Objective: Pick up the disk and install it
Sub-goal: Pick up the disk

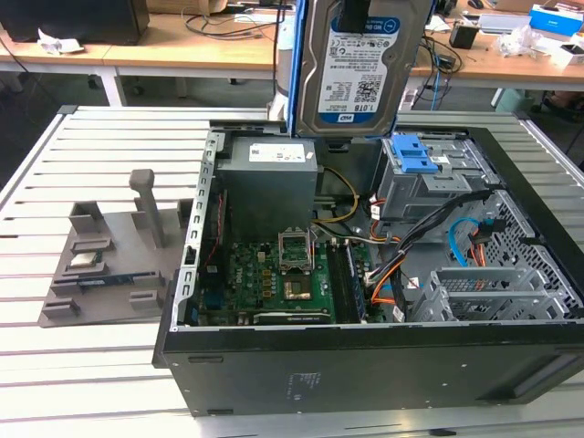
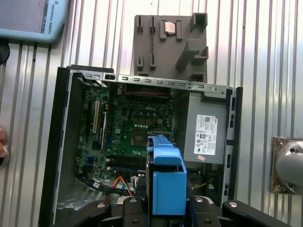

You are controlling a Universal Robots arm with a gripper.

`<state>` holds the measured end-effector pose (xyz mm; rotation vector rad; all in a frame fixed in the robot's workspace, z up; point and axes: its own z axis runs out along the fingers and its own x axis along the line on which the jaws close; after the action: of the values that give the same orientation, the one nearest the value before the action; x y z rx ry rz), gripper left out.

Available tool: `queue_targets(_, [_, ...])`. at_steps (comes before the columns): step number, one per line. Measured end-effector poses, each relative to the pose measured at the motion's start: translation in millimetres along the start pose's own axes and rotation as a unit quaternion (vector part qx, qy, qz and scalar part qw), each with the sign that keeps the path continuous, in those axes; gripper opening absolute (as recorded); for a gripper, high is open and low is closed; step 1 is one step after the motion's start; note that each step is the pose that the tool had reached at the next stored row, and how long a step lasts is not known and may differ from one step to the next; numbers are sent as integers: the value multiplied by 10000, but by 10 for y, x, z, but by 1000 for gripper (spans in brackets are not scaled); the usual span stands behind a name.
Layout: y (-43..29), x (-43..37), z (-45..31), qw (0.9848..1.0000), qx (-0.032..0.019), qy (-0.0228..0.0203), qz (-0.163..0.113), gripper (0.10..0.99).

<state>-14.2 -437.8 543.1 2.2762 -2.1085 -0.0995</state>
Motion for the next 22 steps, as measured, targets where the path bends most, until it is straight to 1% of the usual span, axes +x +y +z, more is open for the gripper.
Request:
queue_targets(3, [4, 54, 1, 10000, 0, 1, 0, 365])
queue_targets(6, [11, 146, 3, 10000, 0, 2, 0, 365])
queue_targets(10, [16, 217, 5, 10000, 0, 4, 0, 365])
queue_targets(13, [21, 293, 7, 10000, 0, 5, 0, 365])
queue_targets(21, [31, 416, 11, 10000, 0, 8, 0, 365])
queue_targets(22, [33, 444, 12, 10000, 0, 8, 1, 365])
